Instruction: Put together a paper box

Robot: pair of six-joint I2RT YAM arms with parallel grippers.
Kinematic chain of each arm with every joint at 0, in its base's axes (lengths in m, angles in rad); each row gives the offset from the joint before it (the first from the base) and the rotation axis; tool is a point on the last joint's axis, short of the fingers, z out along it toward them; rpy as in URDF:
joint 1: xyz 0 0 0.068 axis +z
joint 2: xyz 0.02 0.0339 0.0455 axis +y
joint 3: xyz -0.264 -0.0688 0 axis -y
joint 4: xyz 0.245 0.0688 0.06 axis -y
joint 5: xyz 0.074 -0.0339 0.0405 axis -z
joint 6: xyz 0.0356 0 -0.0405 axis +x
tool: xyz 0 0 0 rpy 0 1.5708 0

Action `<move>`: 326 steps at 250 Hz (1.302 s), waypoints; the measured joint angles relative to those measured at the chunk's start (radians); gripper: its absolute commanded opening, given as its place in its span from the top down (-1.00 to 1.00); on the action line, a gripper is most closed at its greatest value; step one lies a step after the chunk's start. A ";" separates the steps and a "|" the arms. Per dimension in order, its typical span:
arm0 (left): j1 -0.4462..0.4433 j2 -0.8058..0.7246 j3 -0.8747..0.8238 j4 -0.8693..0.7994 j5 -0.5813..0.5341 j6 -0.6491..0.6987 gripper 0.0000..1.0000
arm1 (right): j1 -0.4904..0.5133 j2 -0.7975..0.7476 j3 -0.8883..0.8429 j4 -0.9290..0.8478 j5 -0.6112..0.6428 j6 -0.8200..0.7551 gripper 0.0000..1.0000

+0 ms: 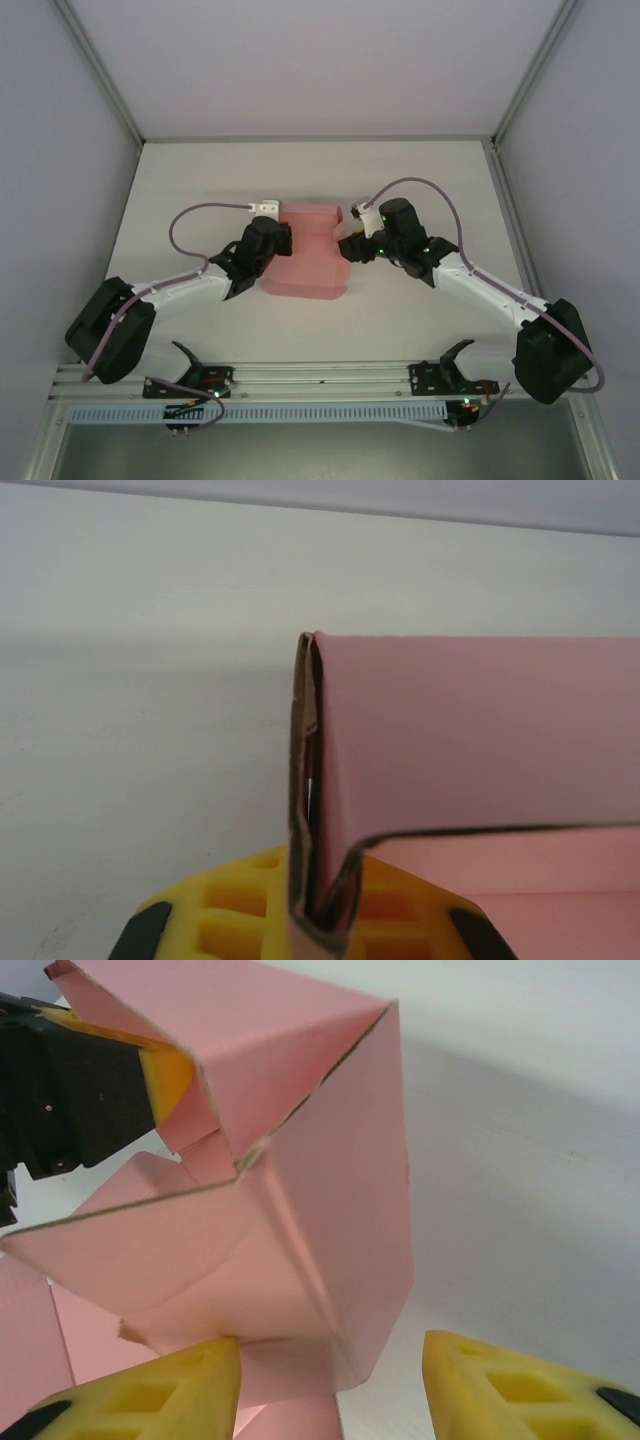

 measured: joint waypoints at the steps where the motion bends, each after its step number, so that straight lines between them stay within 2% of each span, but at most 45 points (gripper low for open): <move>1: 0.000 0.000 0.000 0.000 0.002 0.000 1.00 | 0.000 0.001 0.001 0.000 0.001 -0.001 -0.07; 52: -0.007 -0.017 -0.001 0.038 0.048 0.022 1.00 | 0.001 0.077 0.075 0.011 0.031 -0.043 -0.03; 75: -0.008 -0.018 -0.001 0.039 0.053 0.026 1.00 | 0.003 0.110 0.087 0.031 0.039 -0.048 0.28; 98: -0.007 -0.018 -0.001 0.032 0.048 0.025 1.00 | 0.010 0.130 0.087 0.066 0.100 -0.033 0.57; 116: -0.007 -0.018 -0.001 0.029 0.042 0.020 1.00 | 0.028 0.140 0.087 0.097 0.198 -0.024 0.75; 135: -0.010 -0.018 0.002 0.028 0.034 0.006 1.00 | 0.069 0.157 0.087 0.129 0.359 -0.002 0.87; 181: -0.034 0.040 0.082 -0.062 -0.045 -0.105 1.00 | 0.169 0.243 0.115 0.166 0.748 0.085 0.96; 218: -0.032 0.111 0.205 -0.205 -0.081 -0.229 1.00 | 0.193 0.352 0.215 0.113 0.943 0.137 1.00; 271: -0.004 0.112 0.246 -0.328 -0.064 -0.327 1.00 | 0.208 0.385 0.257 0.061 0.973 0.161 0.98; 326: 0.031 0.113 0.282 -0.397 -0.011 -0.338 1.00 | 0.208 0.395 0.284 0.023 0.977 0.164 0.94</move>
